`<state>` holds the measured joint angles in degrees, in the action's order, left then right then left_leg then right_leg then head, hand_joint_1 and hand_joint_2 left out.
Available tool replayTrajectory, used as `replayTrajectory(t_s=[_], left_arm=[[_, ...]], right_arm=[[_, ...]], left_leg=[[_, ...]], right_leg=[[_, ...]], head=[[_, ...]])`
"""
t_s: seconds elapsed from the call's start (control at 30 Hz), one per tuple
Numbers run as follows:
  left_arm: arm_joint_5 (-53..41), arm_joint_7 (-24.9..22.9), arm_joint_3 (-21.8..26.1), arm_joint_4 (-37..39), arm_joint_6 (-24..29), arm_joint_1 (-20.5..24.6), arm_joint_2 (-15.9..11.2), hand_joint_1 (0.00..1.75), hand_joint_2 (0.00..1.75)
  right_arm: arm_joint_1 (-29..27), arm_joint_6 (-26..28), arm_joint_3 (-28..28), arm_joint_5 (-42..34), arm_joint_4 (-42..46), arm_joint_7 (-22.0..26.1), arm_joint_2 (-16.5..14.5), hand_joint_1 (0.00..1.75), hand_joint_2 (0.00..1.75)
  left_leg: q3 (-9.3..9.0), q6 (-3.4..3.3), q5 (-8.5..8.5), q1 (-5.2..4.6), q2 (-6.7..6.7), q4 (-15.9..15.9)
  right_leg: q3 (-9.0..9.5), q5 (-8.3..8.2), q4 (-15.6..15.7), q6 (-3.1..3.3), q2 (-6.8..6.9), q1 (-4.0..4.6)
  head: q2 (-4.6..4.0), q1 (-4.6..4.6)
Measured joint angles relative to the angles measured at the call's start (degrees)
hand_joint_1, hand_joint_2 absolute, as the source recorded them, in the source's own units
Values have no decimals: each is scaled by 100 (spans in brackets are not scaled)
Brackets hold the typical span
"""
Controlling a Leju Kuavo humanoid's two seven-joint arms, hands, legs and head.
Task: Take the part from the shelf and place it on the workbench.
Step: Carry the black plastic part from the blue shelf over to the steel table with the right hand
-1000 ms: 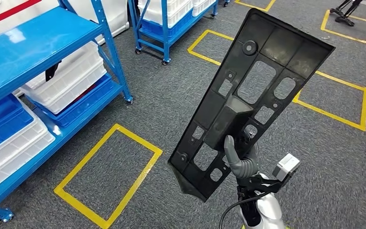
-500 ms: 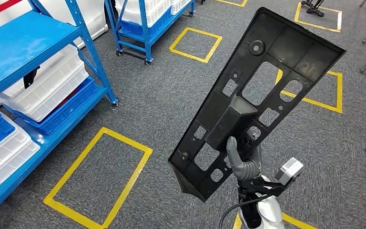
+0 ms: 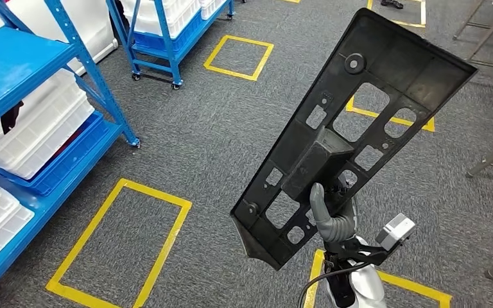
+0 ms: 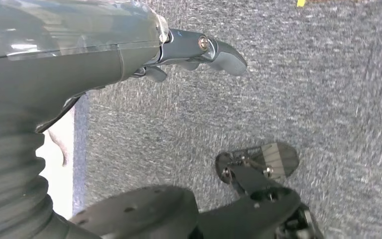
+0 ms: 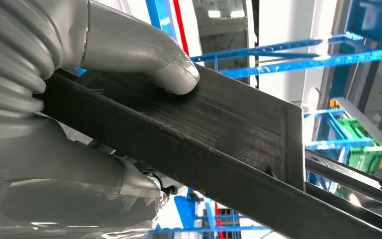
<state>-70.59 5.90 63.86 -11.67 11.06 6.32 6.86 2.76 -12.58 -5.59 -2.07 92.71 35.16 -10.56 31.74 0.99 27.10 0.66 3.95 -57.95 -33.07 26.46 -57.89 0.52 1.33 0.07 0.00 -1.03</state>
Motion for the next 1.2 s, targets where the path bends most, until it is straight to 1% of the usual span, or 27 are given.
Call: replayTrajectory(t_s=[0.03, 0.07, 0.13, 0.17, 0.2, 0.23, 0.27, 0.33, 0.37, 0.43, 0.5, 0.57, 0.63, 0.67, 0.7, 0.73, 0.77, 0.8, 0.83, 0.87, 0.9, 0.97, 1.03, 1.07, 1.1, 1.17, 1.2], left_arm=[[-2, 0, -1, 0, 2, 2, -2, 0, 175], [-3, -1, -1, 0, 3, 0, -5, 0, 175], [-7, 0, -2, 0, 4, -12, -11, 0, 175], [-11, 3, -2, 0, 4, -14, -14, 0, 175], [-16, 6, -3, 0, 5, -11, -16, 0, 175], [-21, 6, -5, 0, 6, -6, -18, 0, 175], [-29, 5, -7, 0, 7, -4, -20, 0, 175], [-39, -2, -10, 0, 10, -15, -31, 0, 175], [-43, -5, -10, 0, 11, -19, -38, 0, 175], [-48, -8, -14, 0, 15, -19, -49, 0, 175], [-55, -8, -21, 0, 17, -16, -51, 0, 175], [-58, -8, -34, 0, 17, -10, -54, 0, 175], [-60, -8, -44, 0, 14, -15, -55, 0, 175], [-61, -8, -45, 0, 11, -23, -56, 0, 175], [-61, -8, -47, 0, 8, -30, -56, 0, 175], [-62, -8, -49, 0, 5, -33, -57, 0, 175], [-62, -8, -51, 0, 3, -33, -56, 0, 175], [-63, -8, -54, 0, 0, -32, -56, 0, 175], [-64, -8, -56, 0, -3, -31, -56, 0, 175], [-66, -8, -59, 0, -6, -28, -56, 0, 175], [-69, -8, -62, -1, -9, -26, -57, 0, 175], [-80, -7, -73, -2, -19, -20, -58, 0, 175], [-102, -4, -93, -2, -36, -10, -58, 0, 175], [-111, -1, -103, -2, -43, -7, -58, 0, 175], [-117, 4, -110, -2, -45, -9, -59, 0, 175], [-117, 24, -118, -1, -49, -20, -57, 0, 175], [-119, 36, -121, 0, -50, -20, -56, 0, 175]], right_arm=[[4, 1, 3, -4, -2, 10, -3, 175, 175], [7, 2, 3, -10, -4, 21, -9, 175, 175], [9, 7, 4, -23, -20, 41, -19, 175, 175], [3, 13, 4, -30, -33, 51, -23, 175, 175], [-3, 18, 4, -36, -47, 60, -23, 175, 175], [-8, 22, 4, -43, -58, 67, -23, 175, 175], [-10, 26, 4, -48, -65, 72, -25, 175, 175], [-8, 26, 5, -56, -69, 78, -33, 175, 175], [-7, 26, 5, -58, -69, 81, -40, 175, 175], [-12, 26, 7, -59, -69, 82, -50, 175, 175], [-24, 26, 14, -59, -67, 82, -52, 175, 175], [-20, 26, 35, -61, -65, 84, -52, 175, 175], [-17, 26, 53, -62, -67, 85, -52, 175, 175], [-22, 26, 59, -62, -71, 84, -52, 175, 175], [-29, 27, 68, -62, -75, 84, -52, 175, 175], [-35, 28, 78, -62, -78, 84, -52, 175, 175], [-37, 30, 86, -62, -80, 85, -52, 175, 175], [-37, 32, 91, -62, -80, 85, -52, 175, 175], [-33, 32, 93, -62, -80, 85, -53, 175, 175], [-29, 33, 93, -61, -79, 85, -54, 175, 175], [-26, 34, 94, -60, -79, 85, -55, 175, 175], [-23, 37, 98, -58, -78, 85, -55, 175, 175], [-13, 39, 103, -56, -78, 85, -61, 175, 175], [-2, 39, 105, -56, -78, 85, -69, 175, 175], [9, 38, 106, -55, -80, 86, -80, 175, 175], [22, 33, 107, -48, -95, 86, -97, 175, 175], [22, 28, 108, -41, -110, 87, -99, 175, 175]], left_leg=[[34, 24, 74, 4, -60, -86], [128, 38, 219, 6, -153, -304], [468, 42, 602, 9, -315, -1058], [638, 43, 737, 7, -345, -1427], [728, 41, 764, 6, -355, -1625], [706, 34, 674, 6, -359, -1589], [578, 21, 492, 6, -373, -1330], [204, -23, 128, 8, -508, -541], [72, -41, 41, 7, -580, -256], [-7, -72, 36, -4, -646, -54], [-13, -127, 3, 4, -580, -4], [-27, -192, -41, 21, -493, 53], [-29, -221, -53, 13, -395, 70], [-26, -222, -51, 8, -345, 69], [-26, -220, -46, 5, -293, 68], [-29, -213, -40, 4, -243, 67], [-37, -202, -31, 5, -199, 66], [-51, -185, -19, 5, -159, 65], [-64, -159, -5, -4, -125, 65], [-74, -130, 7, -14, -96, 62], [-82, -96, 18, -24, -68, 60], [-96, -25, 32, -28, -3, 67], [-76, 40, 117, -2, -53, -18], [-6, 56, 236, 10, -128, -191], [130, 59, 410, 17, -229, -494], [506, 49, 763, 12, -332, -1284], [648, 45, 833, 9, -347, -1567]], right_leg=[[5, -26, 32, 42, -34, -12], [11, -49, 60, 80, -65, -23], [-6, -66, 65, 121, -138, -8], [-14, -70, 61, 131, -183, 5], [-19, -72, 53, 135, -231, 17], [-19, -73, 43, 137, -283, 25], [-16, -71, 30, 134, -337, 29], [-30, -61, -18, 114, -447, 39], [-56, -58, -46, 94, -495, 39], [-121, -71, -79, 37, -570, 28], [-152, -86, -79, -23, -610, 16], [-268, 75, -316, -79, -449, 16], [-589, 429, -985, -133, -242, -18], [-767, 565, -1341, -157, -210, -43], [-888, 615, -1575, -179, -192, -69], [-906, 557, -1601, -196, -176, -93], [-802, 402, -1391, -206, -149, -113], [-596, 196, -999, -212, -82, -127], [-389, 56, -604, -207, 18, -117], [-231, -41, -290, -189, 90, -102], [-145, -73, -108, -164, 137, -79], [-152, -64, -63, -98, 76, -42], [-144, -85, -32, -14, -9, -45], [-135, -98, -12, 33, -47, -51], [-127, -107, 0, 71, -84, -55], [-129, -108, -6, 110, -173, -29], [-129, -106, -13, 115, -227, -12]], head=[[0, 4], [0, 9], [0, 20], [0, 22], [0, 22], [0, 22], [0, 22], [0, 22], [0, 22], [0, 21], [0, 20], [0, 6], [0, -7], [0, -5], [0, -6], [0, -5], [0, -7], [0, -7], [0, -7], [0, -4], [0, -3], [0, 2], [0, 2], [0, 4], [0, 7], [0, 14], [0, 13]])
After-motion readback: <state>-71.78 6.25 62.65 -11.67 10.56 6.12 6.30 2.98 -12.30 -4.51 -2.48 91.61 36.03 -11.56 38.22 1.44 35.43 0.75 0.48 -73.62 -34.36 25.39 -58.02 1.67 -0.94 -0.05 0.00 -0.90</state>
